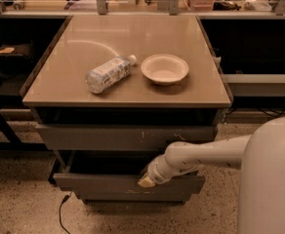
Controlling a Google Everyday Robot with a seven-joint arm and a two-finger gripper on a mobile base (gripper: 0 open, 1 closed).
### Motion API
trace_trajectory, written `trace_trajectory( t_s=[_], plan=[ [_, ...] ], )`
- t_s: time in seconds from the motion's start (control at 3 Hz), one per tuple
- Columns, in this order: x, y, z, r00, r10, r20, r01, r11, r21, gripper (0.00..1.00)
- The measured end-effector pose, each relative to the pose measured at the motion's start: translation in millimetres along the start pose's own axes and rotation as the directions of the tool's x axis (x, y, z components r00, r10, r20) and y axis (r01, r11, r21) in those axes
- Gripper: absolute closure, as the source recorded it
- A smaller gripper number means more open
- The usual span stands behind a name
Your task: Open middle drawer
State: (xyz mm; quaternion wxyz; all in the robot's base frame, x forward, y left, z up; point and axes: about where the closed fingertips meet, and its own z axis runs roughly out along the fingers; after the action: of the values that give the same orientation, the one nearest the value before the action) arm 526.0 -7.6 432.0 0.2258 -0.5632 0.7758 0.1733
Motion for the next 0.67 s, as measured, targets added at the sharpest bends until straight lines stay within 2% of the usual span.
trace_trajectory(
  t_s=[0.33, 0.67],
  plan=[
    [4.0, -1.6, -10.3, 1.0, 0.03, -0.008, -0.03, 0.9992, 0.028, 1.0],
    [13.6, 8.9, -13.9, 0.998, 0.055, -0.027, -0.054, 0.9982, 0.025, 1.0]
  ],
)
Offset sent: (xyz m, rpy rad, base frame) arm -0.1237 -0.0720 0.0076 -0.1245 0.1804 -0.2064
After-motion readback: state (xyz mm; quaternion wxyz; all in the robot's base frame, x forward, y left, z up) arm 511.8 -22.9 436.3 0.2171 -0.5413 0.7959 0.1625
